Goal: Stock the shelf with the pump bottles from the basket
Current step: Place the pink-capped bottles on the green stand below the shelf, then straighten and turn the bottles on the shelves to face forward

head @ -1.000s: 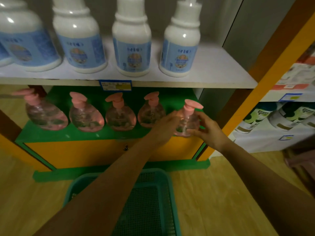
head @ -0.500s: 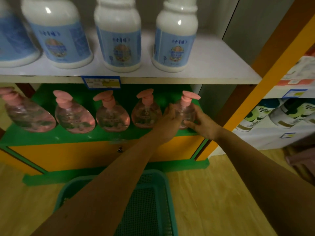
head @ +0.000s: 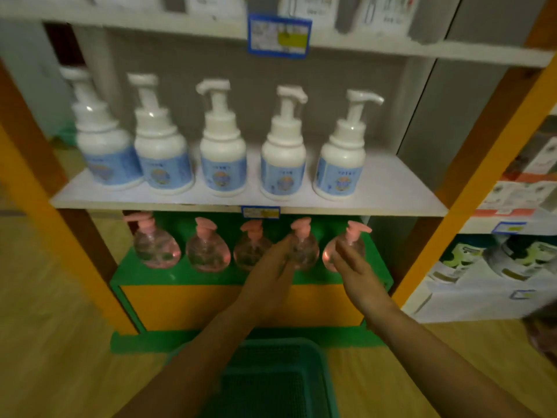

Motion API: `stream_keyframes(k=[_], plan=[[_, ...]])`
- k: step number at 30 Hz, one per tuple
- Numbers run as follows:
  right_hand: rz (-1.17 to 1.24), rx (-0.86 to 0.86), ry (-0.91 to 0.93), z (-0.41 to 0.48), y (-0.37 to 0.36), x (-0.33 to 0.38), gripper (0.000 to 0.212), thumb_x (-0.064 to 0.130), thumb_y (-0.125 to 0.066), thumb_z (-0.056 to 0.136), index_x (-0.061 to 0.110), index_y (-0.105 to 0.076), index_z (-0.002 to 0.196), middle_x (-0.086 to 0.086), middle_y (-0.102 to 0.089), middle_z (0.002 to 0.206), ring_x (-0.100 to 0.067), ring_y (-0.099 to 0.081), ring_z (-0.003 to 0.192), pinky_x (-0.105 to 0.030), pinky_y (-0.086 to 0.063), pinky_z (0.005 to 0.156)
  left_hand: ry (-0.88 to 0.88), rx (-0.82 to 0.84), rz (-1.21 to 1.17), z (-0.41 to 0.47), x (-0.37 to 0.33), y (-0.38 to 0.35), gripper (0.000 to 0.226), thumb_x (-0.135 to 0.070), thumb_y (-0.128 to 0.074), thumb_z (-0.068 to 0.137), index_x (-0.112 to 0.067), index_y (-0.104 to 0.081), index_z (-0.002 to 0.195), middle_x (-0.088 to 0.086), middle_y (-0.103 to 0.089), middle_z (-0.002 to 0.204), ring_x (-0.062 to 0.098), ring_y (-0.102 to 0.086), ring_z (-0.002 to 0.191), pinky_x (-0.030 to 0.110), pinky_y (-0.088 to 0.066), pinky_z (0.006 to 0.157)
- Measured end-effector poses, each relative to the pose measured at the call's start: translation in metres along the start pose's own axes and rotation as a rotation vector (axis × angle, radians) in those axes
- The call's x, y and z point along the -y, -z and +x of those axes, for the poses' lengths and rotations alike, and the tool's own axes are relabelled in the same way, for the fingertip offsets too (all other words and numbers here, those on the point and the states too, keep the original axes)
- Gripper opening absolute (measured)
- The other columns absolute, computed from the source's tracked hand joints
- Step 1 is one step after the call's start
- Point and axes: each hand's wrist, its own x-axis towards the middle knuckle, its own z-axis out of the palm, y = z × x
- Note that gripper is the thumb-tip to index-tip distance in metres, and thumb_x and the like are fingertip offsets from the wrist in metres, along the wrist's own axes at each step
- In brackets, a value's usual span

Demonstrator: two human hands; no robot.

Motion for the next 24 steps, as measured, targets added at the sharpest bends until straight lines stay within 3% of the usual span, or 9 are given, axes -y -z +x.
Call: stream_keyframes(k=[3,5,7,9,11,13,17,21,24], plan=[[0.009,0.059,0.079,-0.019,-0.016,0.046,0.044,0.023,-0.041,0.095,0.016,-0.036,0.138,-0.008,-0.041,0.144,-0.021,-0.042,0.126,-0.029,-0.033,0.102,0.018,-0.052,0.039,-0.019,-0.013,0.038,0.036,-0.018,-0.040,0.096,-0.026,-0.040,0.130,-0.023,-0.042,0.121,-0.008,-0.042,0.106,0.016,-0.034,0.094],[0.030,0.114,0.128,-0.030,-0.025,0.077,0.043,0.019,-0.040,0.096,0.017,-0.036,0.138,-0.004,-0.041,0.142,-0.013,-0.042,0.122,-0.025,-0.032,0.100,0.016,-0.098,0.028,-0.031,-0.027,0.064,0.030,-0.021,-0.040,0.096,-0.041,-0.042,0.117,-0.032,-0.043,0.109,-0.020,-0.042,0.097,0.018,-0.036,0.092],[0.065,0.172,0.172,-0.039,-0.035,0.104,0.041,0.015,-0.038,0.096,0.019,-0.036,0.137,0.006,-0.046,0.136,-0.003,-0.044,0.111,-0.020,-0.034,0.098,0.017,-0.121,0.027,-0.043,-0.045,0.088,0.034,-0.022,-0.039,0.096,-0.048,-0.036,0.117,-0.029,-0.042,0.120,-0.016,-0.042,0.109,0.019,-0.040,0.099],[0.091,0.221,0.192,-0.044,-0.045,0.133,0.041,0.015,-0.036,0.097,0.021,-0.034,0.137,0.011,-0.044,0.137,0.003,-0.041,0.105,-0.007,-0.035,0.088,0.026,-0.153,0.051,-0.053,-0.059,0.114,0.042,-0.023,-0.038,0.096,-0.035,-0.029,0.135,-0.012,-0.036,0.141,0.002,-0.036,0.128,0.033,-0.036,0.110],[0.068,0.241,0.242,-0.046,-0.055,0.162,0.043,0.017,-0.036,0.097,0.021,-0.031,0.140,0.006,-0.034,0.145,0.001,-0.037,0.114,-0.003,-0.034,0.087,0.028,-0.197,0.105,-0.058,-0.073,0.140,0.047,-0.027,-0.036,0.096,-0.025,-0.024,0.142,-0.004,-0.029,0.149,-0.003,-0.030,0.127,0.026,-0.032,0.111],[0.053,0.237,0.307,-0.048,-0.062,0.192,0.045,0.021,-0.036,0.097,0.022,-0.028,0.141,0.005,-0.030,0.149,-0.005,-0.032,0.128,-0.015,-0.028,0.100,-0.023,-0.242,0.197,-0.058,-0.085,0.165,0.049,-0.032,-0.033,0.096,-0.022,-0.022,0.143,-0.002,-0.025,0.152,-0.011,-0.030,0.124,0.010,-0.028,0.104],[0.103,0.254,0.408,-0.045,-0.072,0.252,0.047,0.014,-0.038,0.097,0.018,-0.025,0.142,0.003,-0.029,0.150,-0.008,-0.029,0.134,-0.018,-0.025,0.103,-0.039,-0.372,0.062,-0.051,-0.120,0.219,0.044,-0.026,-0.037,0.096,-0.023,-0.030,0.139,-0.005,-0.035,0.145,0.002,-0.035,0.124,0.014,-0.031,0.097],[0.140,0.312,0.476,-0.039,-0.086,0.305,0.050,0.006,-0.038,0.095,0.018,-0.025,0.142,0.006,-0.032,0.146,-0.007,-0.031,0.133,-0.016,-0.027,0.100,-0.071,-0.446,0.002,-0.036,-0.145,0.268,0.048,-0.026,-0.035,0.097,-0.021,-0.024,0.143,-0.005,-0.030,0.148,0.011,-0.026,0.138,0.028,-0.022,0.113],[0.121,0.340,0.516,-0.029,-0.105,0.341,0.051,0.005,-0.037,0.095,0.019,-0.023,0.142,0.004,-0.033,0.146,-0.009,-0.031,0.134,-0.020,-0.026,0.104,-0.094,-0.512,-0.094,-0.015,-0.160,0.301,0.044,-0.023,-0.036,0.097,-0.021,-0.030,0.141,-0.004,-0.040,0.143,0.012,-0.038,0.131,0.027,-0.036,0.108]])
